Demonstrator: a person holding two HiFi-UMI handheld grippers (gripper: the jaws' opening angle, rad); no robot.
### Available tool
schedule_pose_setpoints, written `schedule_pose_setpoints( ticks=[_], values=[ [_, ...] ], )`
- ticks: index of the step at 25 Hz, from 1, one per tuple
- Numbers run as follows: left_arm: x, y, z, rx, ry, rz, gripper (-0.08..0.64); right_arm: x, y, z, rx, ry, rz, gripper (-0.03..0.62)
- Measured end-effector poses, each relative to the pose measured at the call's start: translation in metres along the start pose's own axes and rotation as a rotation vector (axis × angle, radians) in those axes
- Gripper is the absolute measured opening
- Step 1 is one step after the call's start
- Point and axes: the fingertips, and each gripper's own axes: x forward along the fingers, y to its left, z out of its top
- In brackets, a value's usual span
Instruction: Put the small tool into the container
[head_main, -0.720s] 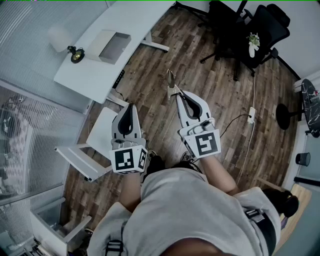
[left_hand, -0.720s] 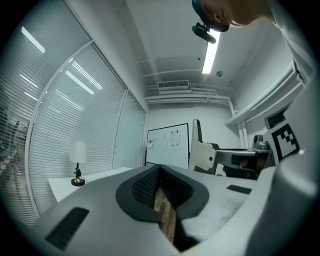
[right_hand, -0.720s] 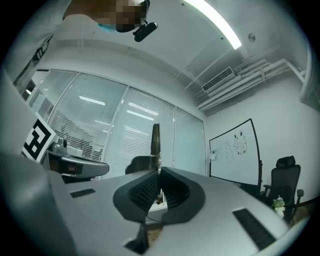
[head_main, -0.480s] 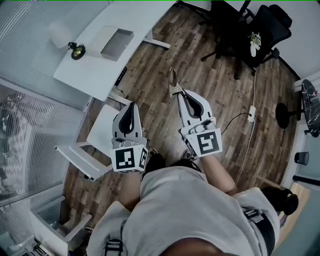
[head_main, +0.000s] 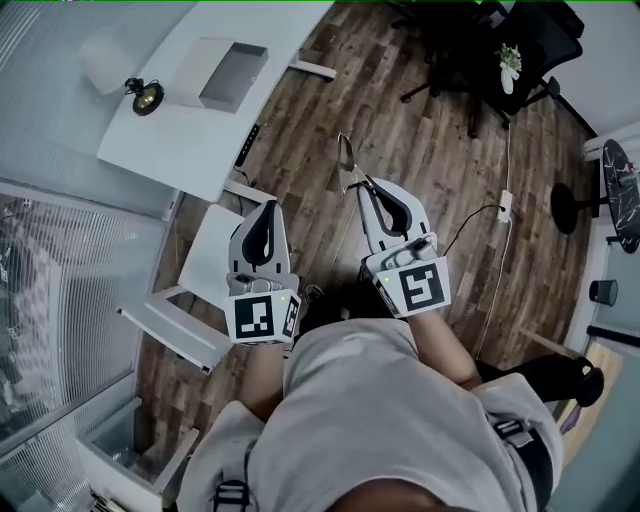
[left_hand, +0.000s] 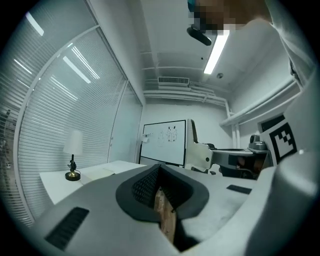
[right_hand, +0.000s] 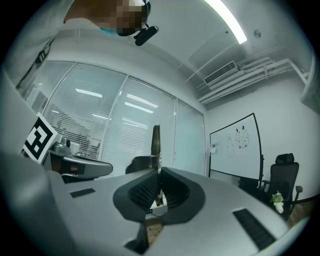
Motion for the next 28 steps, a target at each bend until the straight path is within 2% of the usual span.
schedule_pose_setpoints(
  ticks=[6, 10, 15, 19, 26, 28],
  values=[
    [0.050, 0.017, -0.009, -0.009, 0.010, -0.005, 0.023, 0.045, -0.027, -0.014, -0.003, 0.007, 0.007, 0.026],
    [0.100, 0.037, -0.005, 0.004, 0.017, 0.025, 0.023, 0.092, -0.056, -0.016, 0.006, -0.009, 0.027, 0.026],
    [0.165, 0.053, -0.004, 0.008, 0.035, 0.082, 0.023, 0.149, -0.094, -0.021, 0.019, -0.023, 0.109, 0.026],
    [0.209, 0.061, -0.014, 0.011, 0.070, 0.123, 0.023, 0.187, -0.121, -0.027, -0.008, -0.037, 0.175, 0.026],
    [0.253, 0.093, -0.024, -0.014, 0.110, 0.234, 0.023, 0.246, -0.157, -0.036, -0.050, -0.038, 0.260, 0.026],
    [0.261, 0.106, -0.026, -0.020, 0.117, 0.261, 0.023, 0.263, -0.158, -0.040, -0.097, -0.025, 0.294, 0.026]
  ],
)
